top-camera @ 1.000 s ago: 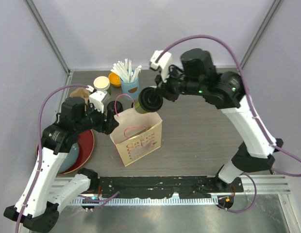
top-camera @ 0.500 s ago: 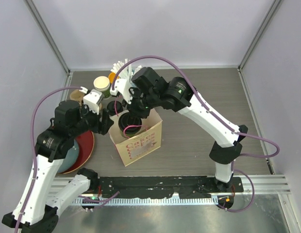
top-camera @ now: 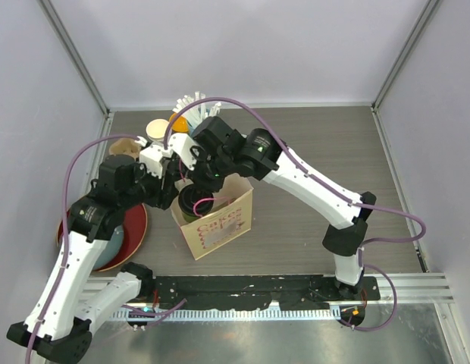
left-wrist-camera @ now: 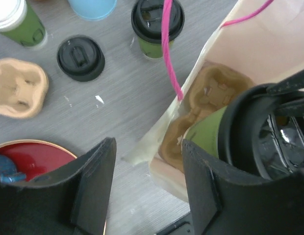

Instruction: Pack the takeout coffee

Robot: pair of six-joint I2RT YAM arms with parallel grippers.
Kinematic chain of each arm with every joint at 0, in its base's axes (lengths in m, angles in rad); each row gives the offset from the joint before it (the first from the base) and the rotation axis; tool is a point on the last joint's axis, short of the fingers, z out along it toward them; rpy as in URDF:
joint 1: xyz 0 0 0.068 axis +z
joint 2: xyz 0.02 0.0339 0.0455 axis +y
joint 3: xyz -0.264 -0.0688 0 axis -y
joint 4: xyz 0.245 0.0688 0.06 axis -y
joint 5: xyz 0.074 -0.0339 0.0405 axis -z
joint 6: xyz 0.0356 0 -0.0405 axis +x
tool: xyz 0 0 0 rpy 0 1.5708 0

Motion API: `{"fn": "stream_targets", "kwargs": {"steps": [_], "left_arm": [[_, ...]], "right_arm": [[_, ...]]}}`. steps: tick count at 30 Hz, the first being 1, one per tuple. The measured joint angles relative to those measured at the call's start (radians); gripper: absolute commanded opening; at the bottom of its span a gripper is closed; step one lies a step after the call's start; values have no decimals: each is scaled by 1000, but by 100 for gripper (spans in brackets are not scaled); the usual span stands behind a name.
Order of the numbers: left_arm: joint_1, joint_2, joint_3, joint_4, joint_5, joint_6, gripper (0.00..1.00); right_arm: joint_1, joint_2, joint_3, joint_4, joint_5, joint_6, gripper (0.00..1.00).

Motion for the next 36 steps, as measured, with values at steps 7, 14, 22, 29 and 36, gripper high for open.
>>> {"fn": "stream_targets", "kwargs": {"steps": [7,14,22,29,36], "left_arm": [[2,-8,-75,0,35,-16,28],[-7,-11,-75,-35,80,-18,0],[-12,-25,-75,-45,93,-58,0],[-12,-36,-71,-55,102,-106,0],[-18,-62,-68,-45,141,-164,0]], "right_arm": [[-4,11,-79,48,24,62,1],[0,-44,-252,237,43,169,1],[42,-86,-307,268,145,283,1],[68,-98,-351,254,251,404,1],[68,-97,-469,229,317,501,1]]}}
